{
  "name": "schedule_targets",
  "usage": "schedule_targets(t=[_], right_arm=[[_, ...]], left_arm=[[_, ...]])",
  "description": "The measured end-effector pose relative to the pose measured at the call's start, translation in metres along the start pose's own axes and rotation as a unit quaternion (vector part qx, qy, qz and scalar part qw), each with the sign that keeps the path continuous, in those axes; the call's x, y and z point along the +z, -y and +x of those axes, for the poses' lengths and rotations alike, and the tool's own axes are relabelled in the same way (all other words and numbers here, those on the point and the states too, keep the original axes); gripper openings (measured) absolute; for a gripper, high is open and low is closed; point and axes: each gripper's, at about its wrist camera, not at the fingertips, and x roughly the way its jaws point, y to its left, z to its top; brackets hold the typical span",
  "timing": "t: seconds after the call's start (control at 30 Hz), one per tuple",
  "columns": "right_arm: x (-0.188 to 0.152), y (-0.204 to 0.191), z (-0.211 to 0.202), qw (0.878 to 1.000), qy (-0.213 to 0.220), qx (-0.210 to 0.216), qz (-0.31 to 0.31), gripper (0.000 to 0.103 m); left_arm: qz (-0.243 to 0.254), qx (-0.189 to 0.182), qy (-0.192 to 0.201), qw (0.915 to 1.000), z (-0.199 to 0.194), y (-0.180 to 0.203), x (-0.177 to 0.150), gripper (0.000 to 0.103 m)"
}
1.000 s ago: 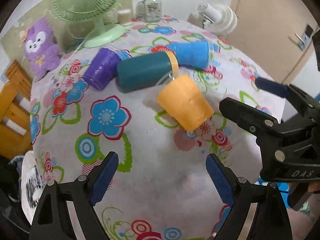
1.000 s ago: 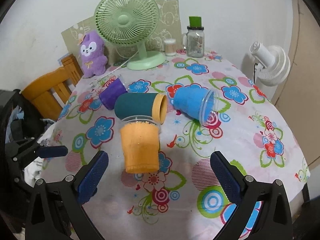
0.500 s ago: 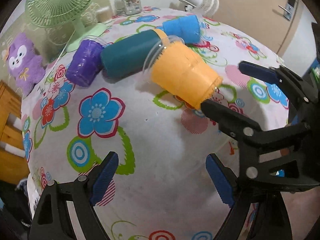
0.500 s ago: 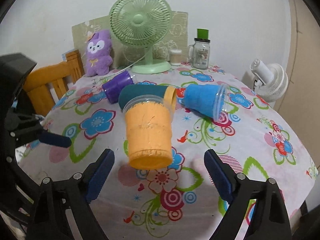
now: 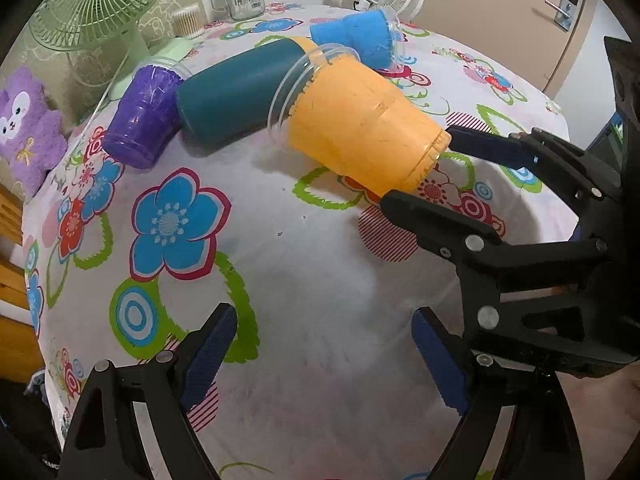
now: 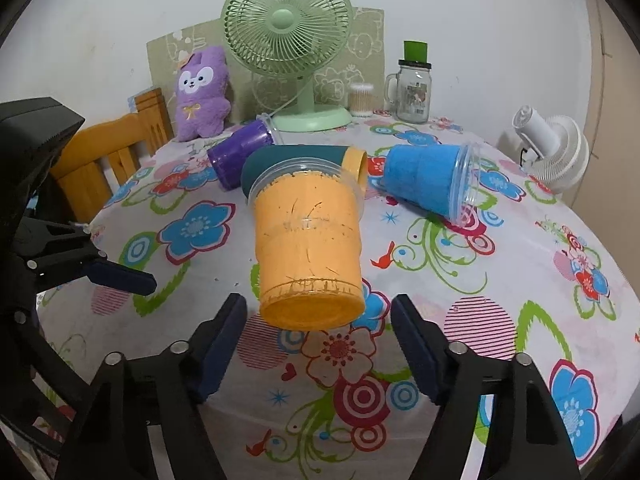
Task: Flip cup upside down
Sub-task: 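Tilt the orange cup with the left gripper while the right gripper closes on it, then open the left gripper while the right gripper rotates the orange cup rim-down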
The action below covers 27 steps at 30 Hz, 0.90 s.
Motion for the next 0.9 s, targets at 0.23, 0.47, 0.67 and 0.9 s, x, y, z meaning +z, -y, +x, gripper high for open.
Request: schedule_targets(t=[0.23,0.47,0.67,0.9], right_arm=[[0.000,0.001,0.003,1.000,-0.009,0.006,0.004,0.058],[0.000,0.001,0.001,1.000,-0.005,0.001,0.005,0.057],[0.006,0.004,-0.005,1.000,-0.008,0.006,0.003,0.057],[0.019,0.014,-0.017,1.000,-0.021,0.014,0.005,0.057]], left_arm=[[-0.001,-0.002,-0.001,1.0000,0.003,-0.002,0.002,0.091],[-0.004,-0.002,0.000,1.0000,0.003,-0.003,0.003,0.091],[-0.015,0.001,0.000,0.9999,-0.001,-0.003,0.005,0.091],[-0.033,0.005,-0.003,0.9994,-0.016,0.000,0.012,0.091]])
